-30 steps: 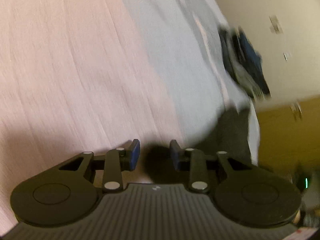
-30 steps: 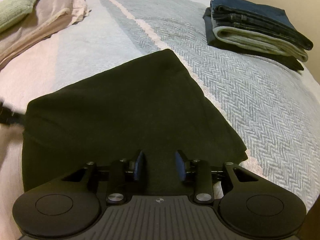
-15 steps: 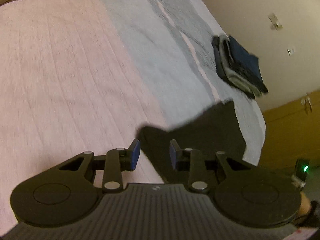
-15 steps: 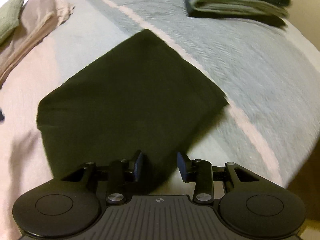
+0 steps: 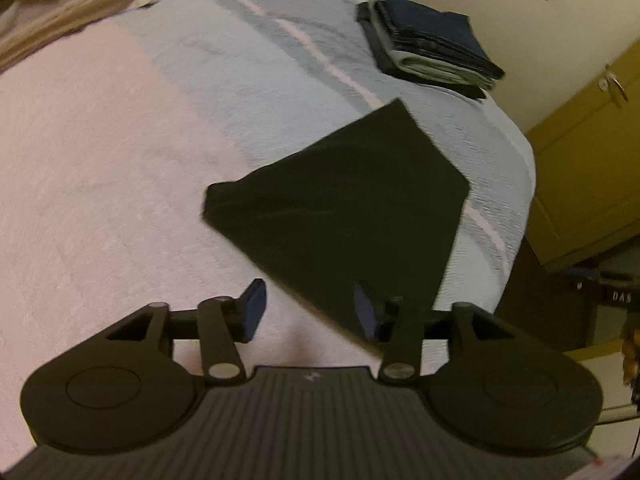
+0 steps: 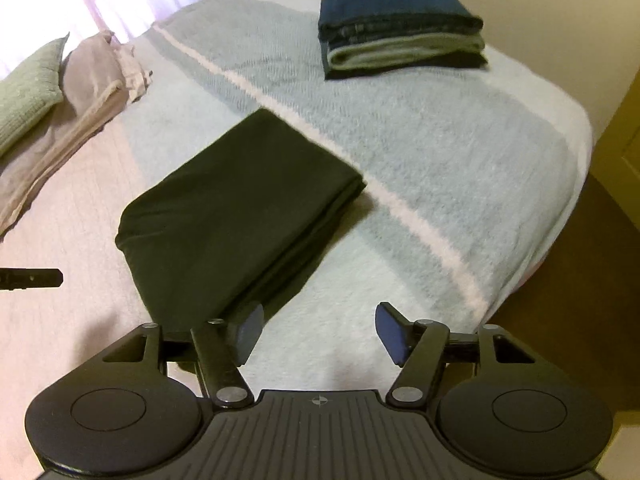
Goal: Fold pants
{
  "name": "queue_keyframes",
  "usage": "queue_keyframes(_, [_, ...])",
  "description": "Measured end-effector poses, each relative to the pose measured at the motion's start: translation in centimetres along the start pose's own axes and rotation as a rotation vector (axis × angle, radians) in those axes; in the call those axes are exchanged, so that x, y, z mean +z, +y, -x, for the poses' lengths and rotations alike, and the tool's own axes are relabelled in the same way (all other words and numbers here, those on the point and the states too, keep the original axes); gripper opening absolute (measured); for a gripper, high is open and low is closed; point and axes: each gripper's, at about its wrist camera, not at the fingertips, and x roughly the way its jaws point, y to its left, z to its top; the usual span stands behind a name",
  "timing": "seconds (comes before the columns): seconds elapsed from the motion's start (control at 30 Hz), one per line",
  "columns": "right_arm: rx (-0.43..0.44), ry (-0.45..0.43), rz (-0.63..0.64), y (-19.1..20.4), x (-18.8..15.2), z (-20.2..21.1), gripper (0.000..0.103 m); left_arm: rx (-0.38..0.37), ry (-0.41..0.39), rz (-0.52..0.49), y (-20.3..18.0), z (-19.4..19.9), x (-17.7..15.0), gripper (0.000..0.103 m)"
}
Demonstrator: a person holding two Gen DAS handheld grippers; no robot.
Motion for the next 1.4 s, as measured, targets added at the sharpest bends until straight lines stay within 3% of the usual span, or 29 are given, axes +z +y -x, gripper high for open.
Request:
queue_keyframes(0.13, [0.017,-0.026,0.102,-1.5,2.0,0.4,0.064,0.026,-0.009,-0.042,-3.5,-0.5,0.3,0.053])
queue_keyframes(0.3, [0.088,-0.010,0.352,-4.0,5.0,-1.8,0.067,0.116,-0.026,-0.041,-7.8,-2.9,1.0,0.057])
queue_keyframes(0.63, [0.272,0.071,0.774,-7.9,9.2,-5.8,0.069,0.329,0.046,0.125,-16.6,-6.6,-0.7,0.068])
queue_keyframes(0.87, [0.317,0.105,0.844,-8.4,10.1,-6.6,0.069,0.378,0.053,0.180,-18.2,-6.5,-1.8,0.069])
queue_keyframes(1.4, [0.296,0.113,0.904,-5.4,8.8,-6.0,0.070,0.352,0.044,0.159,-16.7,-5.6,-3.8,0.073])
